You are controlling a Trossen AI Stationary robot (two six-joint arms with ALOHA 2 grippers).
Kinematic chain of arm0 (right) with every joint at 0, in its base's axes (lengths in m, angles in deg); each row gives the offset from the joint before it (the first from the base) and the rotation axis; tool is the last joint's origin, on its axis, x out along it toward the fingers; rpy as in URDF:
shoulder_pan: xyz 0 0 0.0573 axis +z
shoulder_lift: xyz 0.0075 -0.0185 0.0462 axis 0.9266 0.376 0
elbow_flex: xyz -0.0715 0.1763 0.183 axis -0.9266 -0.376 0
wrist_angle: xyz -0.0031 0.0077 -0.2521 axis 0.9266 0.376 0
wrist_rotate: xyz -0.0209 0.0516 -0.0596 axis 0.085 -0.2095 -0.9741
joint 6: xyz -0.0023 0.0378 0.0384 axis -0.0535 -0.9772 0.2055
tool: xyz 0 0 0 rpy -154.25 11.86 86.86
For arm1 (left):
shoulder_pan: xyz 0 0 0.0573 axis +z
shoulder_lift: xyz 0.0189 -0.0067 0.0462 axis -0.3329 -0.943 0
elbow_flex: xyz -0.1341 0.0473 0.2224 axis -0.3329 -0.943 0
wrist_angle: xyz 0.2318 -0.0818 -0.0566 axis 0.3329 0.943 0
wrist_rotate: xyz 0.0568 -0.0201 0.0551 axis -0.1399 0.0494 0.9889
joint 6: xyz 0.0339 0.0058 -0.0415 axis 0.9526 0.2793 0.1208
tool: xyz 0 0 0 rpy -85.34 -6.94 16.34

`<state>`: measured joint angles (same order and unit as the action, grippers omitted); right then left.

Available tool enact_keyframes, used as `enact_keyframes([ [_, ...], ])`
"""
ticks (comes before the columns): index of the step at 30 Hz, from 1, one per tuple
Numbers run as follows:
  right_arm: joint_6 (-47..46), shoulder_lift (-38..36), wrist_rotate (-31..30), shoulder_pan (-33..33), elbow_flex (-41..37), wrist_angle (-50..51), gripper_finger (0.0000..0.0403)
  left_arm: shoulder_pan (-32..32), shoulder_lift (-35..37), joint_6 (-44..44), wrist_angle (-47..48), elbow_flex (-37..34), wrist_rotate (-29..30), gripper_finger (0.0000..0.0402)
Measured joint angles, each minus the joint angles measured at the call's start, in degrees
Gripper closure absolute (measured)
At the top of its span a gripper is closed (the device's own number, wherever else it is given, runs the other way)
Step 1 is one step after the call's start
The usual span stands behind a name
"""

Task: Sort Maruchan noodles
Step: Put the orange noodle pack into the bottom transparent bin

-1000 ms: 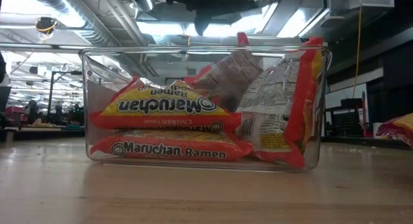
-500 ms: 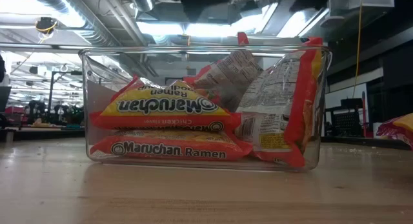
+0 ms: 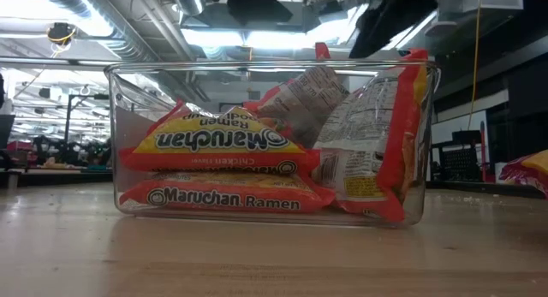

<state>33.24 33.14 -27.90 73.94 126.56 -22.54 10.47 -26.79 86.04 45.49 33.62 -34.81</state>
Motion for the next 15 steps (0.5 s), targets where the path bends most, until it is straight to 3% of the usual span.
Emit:
enact_keyframes([
  [7, 4.1, 8.5, -1.8, 0.0, 0.0, -6.9, 0.0015, -0.3, 0.0, -0.9, 1.3, 0.1, 6.7, 0.0131],
  [15, 6.1, 14.6, -1.8, 0.0, 0.0, -8.8, 0.0007, -0.3, 0.0, -1.1, 2.8, 0.1, 6.9, 0.0131],
])
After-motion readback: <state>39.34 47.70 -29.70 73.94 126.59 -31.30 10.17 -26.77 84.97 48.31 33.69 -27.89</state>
